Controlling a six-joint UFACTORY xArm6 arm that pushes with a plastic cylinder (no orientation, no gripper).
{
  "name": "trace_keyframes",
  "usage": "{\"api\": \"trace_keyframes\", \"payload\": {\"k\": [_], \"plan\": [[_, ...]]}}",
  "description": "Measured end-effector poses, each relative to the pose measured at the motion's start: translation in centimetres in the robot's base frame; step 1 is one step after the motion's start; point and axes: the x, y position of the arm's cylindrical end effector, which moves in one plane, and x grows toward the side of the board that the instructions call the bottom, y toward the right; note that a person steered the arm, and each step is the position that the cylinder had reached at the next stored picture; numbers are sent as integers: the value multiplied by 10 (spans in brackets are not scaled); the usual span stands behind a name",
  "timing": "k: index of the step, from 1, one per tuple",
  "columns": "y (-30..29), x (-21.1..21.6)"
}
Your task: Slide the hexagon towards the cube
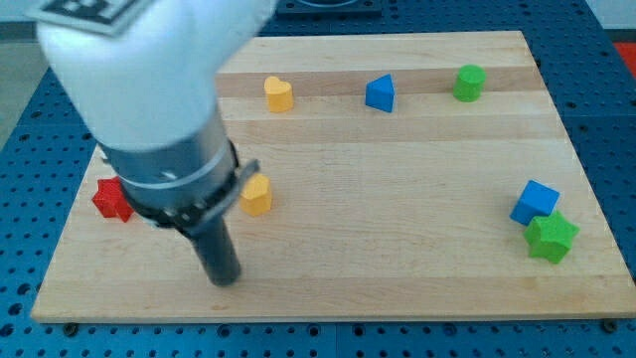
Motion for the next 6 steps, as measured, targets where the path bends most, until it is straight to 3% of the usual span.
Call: {"api": "trace_keyframes", "payload": {"k": [2,3,5,6], "plan": [[-51,-80],[-3,-97],[186,-96],[168,-96]]}}
